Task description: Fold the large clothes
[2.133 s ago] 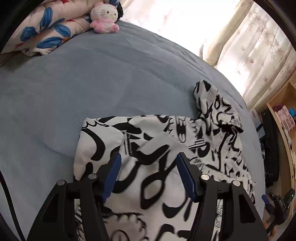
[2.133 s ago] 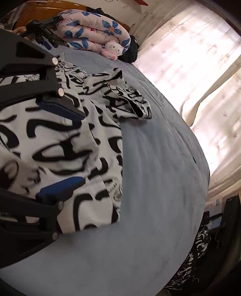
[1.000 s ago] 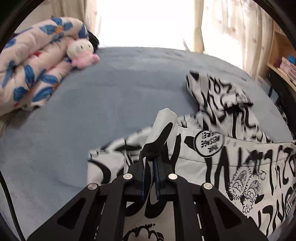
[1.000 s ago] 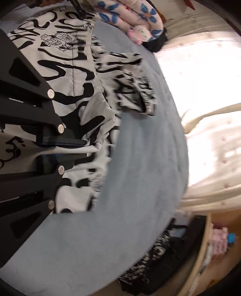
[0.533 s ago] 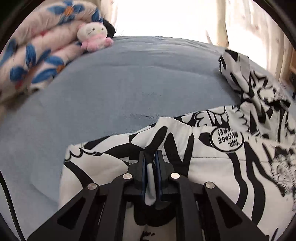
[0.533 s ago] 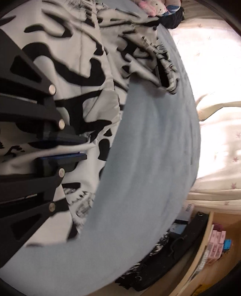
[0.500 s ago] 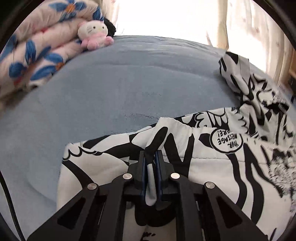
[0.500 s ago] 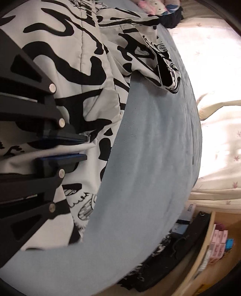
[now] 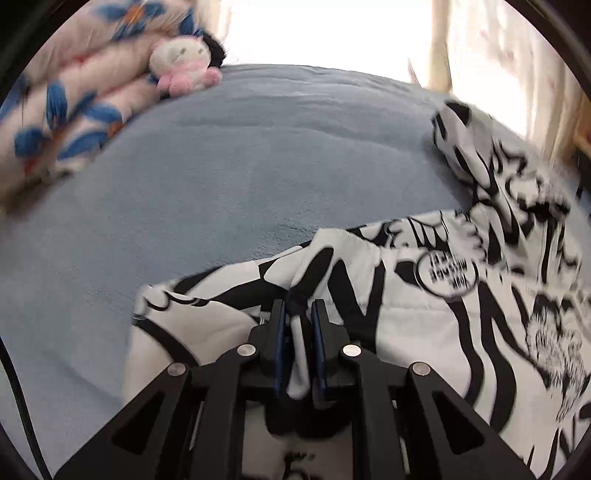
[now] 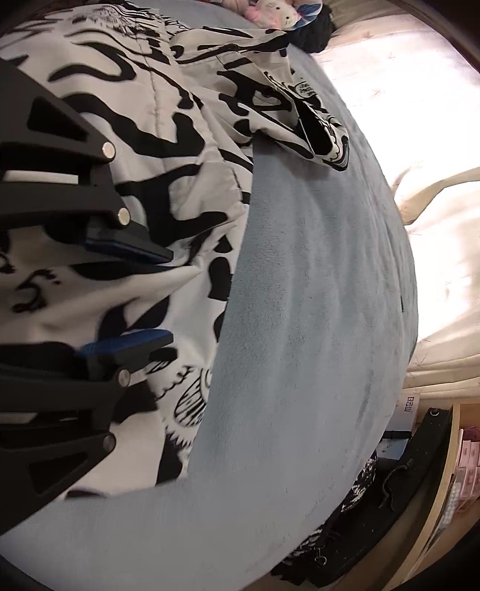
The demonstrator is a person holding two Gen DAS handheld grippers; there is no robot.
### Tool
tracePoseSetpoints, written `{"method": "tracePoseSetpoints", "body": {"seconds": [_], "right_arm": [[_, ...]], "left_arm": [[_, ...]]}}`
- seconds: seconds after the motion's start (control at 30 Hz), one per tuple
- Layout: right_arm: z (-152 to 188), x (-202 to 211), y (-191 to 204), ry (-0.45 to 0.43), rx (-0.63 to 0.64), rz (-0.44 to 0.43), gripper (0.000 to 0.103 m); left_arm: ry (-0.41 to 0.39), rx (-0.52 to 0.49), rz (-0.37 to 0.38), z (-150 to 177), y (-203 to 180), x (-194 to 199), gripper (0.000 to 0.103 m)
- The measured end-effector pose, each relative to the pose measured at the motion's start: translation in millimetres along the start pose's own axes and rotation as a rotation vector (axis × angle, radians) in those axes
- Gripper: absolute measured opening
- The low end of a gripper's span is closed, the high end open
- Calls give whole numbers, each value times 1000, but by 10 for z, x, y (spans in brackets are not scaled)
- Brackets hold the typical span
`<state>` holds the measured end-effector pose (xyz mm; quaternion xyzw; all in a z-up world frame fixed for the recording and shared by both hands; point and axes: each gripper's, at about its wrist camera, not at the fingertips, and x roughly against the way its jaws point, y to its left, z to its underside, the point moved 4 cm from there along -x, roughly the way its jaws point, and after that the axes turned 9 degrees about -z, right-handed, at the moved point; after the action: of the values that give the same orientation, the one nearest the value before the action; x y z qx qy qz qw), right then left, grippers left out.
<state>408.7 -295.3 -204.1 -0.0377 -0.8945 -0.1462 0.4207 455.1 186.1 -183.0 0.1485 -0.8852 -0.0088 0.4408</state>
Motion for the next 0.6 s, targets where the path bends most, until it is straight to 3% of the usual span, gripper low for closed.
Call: {"method": "tracePoseSetpoints", "body": {"seconds": [0.07, 0.2, 0.4, 0.5, 0.6], "right_arm": [[15, 204, 67, -28, 4, 31, 37], [140, 704, 372, -84, 44, -21, 40], [570, 1118, 904, -51, 132, -151, 40], [819, 1107, 1019, -10, 190, -130, 40], [975, 1006, 863, 41, 167, -80, 40]], "left_arm": [[-34, 3, 17, -3, 18, 274, 18], [-102, 64, 85, 113, 131, 849, 51], [-215, -47, 21, 489, 129, 1399, 51], [-215, -90, -54, 632, 203, 1389, 51], [-153, -69, -72, 748, 382, 1257, 51]]}}
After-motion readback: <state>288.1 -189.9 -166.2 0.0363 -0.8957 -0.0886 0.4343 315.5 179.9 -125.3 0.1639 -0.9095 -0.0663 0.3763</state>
